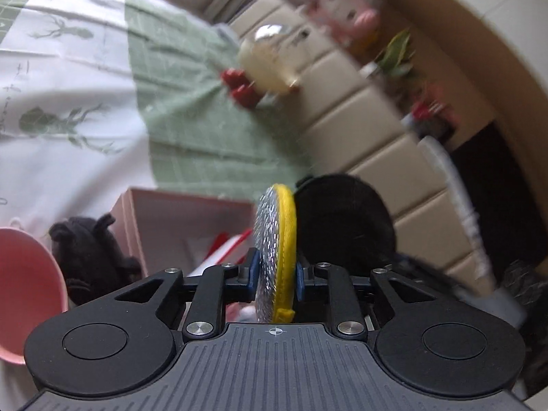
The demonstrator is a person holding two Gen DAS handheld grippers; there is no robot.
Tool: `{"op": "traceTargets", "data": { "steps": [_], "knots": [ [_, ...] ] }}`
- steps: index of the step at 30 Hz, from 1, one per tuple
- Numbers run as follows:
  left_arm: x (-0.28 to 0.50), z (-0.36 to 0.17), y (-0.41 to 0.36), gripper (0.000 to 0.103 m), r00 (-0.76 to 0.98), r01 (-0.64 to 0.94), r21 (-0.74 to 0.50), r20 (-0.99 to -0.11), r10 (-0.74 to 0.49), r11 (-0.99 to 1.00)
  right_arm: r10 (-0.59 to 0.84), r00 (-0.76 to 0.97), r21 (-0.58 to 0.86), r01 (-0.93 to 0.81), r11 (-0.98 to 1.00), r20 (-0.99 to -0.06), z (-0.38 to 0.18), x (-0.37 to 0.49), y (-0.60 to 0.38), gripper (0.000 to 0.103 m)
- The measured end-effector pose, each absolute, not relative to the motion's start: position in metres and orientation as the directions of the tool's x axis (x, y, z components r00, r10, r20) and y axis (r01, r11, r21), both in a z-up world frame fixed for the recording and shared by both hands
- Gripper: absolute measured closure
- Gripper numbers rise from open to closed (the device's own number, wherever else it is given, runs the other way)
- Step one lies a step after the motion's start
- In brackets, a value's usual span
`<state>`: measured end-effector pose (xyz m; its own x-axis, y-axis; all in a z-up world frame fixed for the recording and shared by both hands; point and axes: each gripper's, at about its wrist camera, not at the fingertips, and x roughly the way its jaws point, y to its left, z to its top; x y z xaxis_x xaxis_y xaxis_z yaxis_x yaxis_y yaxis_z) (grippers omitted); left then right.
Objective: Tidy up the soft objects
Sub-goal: 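Carry both pads to the pink box and lower the yellow pad inside with the left tool, then open the right tool to drop the black mesh pad into the pink box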
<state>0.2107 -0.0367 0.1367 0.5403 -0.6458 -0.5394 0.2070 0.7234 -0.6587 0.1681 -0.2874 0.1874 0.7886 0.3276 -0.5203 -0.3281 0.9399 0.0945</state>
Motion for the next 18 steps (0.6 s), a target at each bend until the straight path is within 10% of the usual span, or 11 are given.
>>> {"op": "traceTargets", "data": {
  "steps": [4,18],
  "knots": [
    [0.21,0.119,-0.051,0.078,0.585,0.196,-0.508,-0.626,-0.516,0.838,0.29,0.746,0.052,-0.326,0.944,-0.599,0.151,0.182,-0.279,0.067],
    [0.155,0.13,0.087,0.077,0.703,0.062,-0.547,-0.57,-0.425,0.835,0.296,0.757,0.005,-0.361,0.933,-0.582,0.129,0.139,-0.256,0.042]
  ]
}}
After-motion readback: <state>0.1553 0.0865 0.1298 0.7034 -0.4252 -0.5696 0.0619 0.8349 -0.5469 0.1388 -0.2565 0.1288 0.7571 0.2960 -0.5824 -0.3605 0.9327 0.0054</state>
